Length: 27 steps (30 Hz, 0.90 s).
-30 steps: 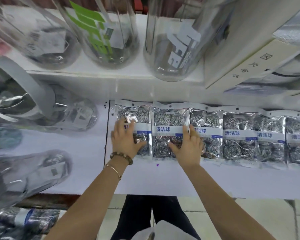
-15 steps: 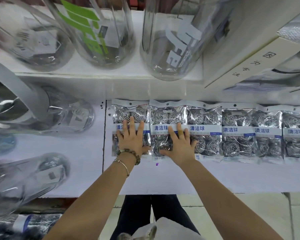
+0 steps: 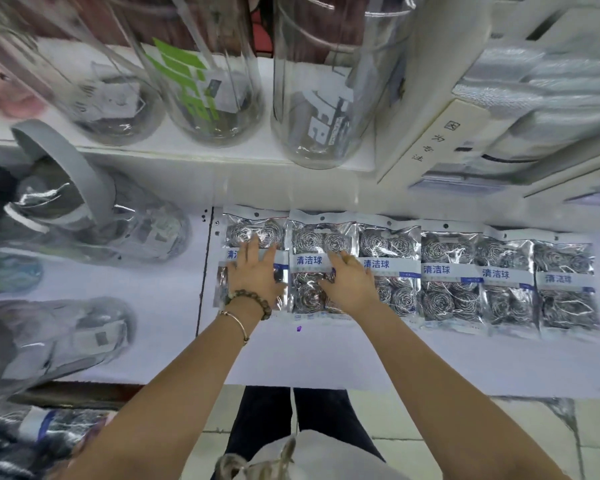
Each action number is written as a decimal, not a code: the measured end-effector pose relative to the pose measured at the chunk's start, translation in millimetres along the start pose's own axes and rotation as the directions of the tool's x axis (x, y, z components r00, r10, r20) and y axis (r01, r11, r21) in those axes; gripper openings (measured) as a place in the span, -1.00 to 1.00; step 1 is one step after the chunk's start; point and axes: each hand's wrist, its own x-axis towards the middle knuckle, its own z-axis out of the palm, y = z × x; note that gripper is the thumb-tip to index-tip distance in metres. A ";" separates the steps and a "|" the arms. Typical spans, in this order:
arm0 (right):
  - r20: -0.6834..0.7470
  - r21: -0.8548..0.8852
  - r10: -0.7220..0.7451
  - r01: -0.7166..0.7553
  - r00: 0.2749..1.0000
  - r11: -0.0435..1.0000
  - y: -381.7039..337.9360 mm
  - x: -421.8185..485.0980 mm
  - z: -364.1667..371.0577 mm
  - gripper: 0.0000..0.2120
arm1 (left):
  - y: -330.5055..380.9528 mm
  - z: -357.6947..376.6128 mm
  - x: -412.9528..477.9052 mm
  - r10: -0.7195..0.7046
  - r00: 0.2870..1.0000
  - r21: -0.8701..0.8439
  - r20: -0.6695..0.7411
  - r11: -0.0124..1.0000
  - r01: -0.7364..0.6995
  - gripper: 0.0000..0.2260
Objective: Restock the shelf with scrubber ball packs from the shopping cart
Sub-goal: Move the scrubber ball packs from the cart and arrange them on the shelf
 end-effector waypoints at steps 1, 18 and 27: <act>-0.013 0.010 -0.017 0.017 1.000 1.000 0.9 -3.2 -2.0 -0.38 | 1.4 -2.7 -6.8 -0.009 0.998 -0.047 -0.057 0.999 0.006 -0.30; -0.012 0.194 -0.593 0.584 0.805 0.788 -95.0 -70.8 -26.0 -0.64 | -36.0 -22.2 -170.5 -0.578 0.784 -0.704 -0.227 0.653 0.278 -0.61; 0.190 0.168 -0.836 0.822 0.515 0.545 -167.2 -132.4 32.7 -0.65 | -76.2 6.1 -289.6 -0.859 0.494 -0.803 -0.134 0.386 0.454 -0.63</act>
